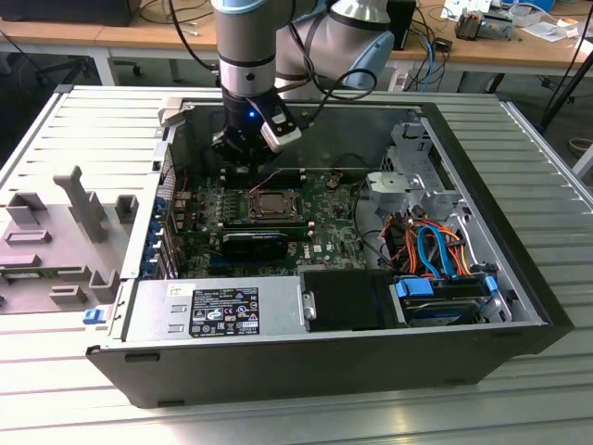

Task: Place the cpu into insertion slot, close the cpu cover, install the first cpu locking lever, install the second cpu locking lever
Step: 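Install the first cpu locking lever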

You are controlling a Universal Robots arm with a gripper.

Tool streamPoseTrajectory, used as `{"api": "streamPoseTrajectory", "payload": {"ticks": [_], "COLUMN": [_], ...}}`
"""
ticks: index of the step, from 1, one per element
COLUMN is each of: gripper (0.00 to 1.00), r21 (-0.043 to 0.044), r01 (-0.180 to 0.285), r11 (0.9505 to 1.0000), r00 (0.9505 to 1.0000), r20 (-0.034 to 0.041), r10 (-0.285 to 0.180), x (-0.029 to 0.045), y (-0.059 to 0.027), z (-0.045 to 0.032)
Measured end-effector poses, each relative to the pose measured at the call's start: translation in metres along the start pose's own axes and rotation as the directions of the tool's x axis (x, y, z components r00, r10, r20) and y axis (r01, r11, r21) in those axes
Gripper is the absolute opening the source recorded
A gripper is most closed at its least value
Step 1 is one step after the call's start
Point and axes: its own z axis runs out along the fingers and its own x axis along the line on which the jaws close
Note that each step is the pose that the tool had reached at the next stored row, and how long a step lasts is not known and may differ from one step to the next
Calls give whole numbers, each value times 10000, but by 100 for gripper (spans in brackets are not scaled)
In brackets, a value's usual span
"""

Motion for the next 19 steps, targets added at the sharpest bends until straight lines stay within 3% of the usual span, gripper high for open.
{"api": "streamPoseTrajectory", "payload": {"ticks": [19], "gripper": [11], "r21": [73], "r01": [65], "r11": [10000], "r00": [10000], "r20": [-8], "r10": [-65], "x": [-120], "y": [13], "z": [122]}}
